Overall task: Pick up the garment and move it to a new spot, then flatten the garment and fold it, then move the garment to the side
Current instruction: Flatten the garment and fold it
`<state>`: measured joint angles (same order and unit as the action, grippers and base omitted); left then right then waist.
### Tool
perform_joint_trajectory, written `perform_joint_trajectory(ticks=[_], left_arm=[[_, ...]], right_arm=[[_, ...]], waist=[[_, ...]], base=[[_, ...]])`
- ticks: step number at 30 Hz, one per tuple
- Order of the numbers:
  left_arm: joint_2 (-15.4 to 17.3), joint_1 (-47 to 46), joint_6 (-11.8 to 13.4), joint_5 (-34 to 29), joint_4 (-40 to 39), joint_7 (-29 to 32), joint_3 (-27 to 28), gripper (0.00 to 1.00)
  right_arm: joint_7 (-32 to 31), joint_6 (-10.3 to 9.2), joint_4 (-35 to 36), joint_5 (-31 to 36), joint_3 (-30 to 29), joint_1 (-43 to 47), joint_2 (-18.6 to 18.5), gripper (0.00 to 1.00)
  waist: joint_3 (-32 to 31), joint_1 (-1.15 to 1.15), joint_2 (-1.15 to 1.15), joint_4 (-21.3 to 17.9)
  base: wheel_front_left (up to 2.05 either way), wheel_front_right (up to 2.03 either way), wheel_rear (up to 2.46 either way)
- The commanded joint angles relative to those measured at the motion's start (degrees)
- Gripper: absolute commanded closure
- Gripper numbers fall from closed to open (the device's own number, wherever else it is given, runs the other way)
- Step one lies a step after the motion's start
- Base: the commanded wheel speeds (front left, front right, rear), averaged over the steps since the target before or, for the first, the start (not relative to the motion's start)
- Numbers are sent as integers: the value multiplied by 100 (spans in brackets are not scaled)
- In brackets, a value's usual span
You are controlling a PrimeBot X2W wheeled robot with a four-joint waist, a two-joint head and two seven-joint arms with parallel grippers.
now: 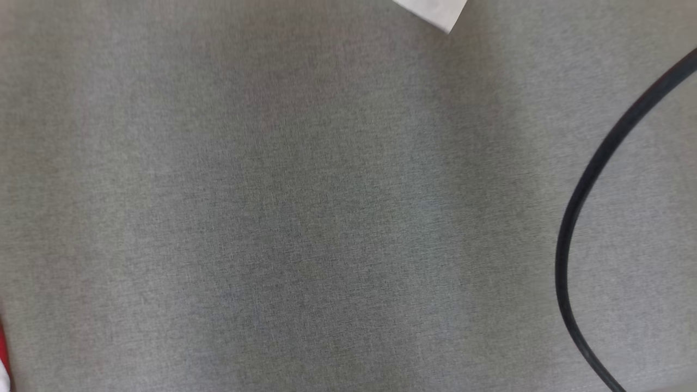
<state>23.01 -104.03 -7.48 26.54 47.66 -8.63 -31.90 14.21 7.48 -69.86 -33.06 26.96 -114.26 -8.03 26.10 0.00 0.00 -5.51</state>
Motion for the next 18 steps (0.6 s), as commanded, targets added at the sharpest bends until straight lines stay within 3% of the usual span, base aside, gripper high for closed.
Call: perform_joint_trajectory(ticks=[1, 9, 18], left_arm=[[36, -73, 8, 67, 18, -36, 4, 100], [167, 195, 7, 400, 60, -322, -111, 100], [483, 1190, 13, 764, -463, -582, 3, 100]], right_arm=[[33, 3, 4, -9, 7, 11, 4, 100], [47, 3, 215, -199, 255, 409, 95, 100], [95, 3, 1171, -745, 777, 1604, -34, 100]], waist=[[112, 0, 0, 26], [479, 0, 0, 29], [280, 0, 0, -122]], base=[[0, 0, 0], [0, 0, 0], [0, 0, 0]])
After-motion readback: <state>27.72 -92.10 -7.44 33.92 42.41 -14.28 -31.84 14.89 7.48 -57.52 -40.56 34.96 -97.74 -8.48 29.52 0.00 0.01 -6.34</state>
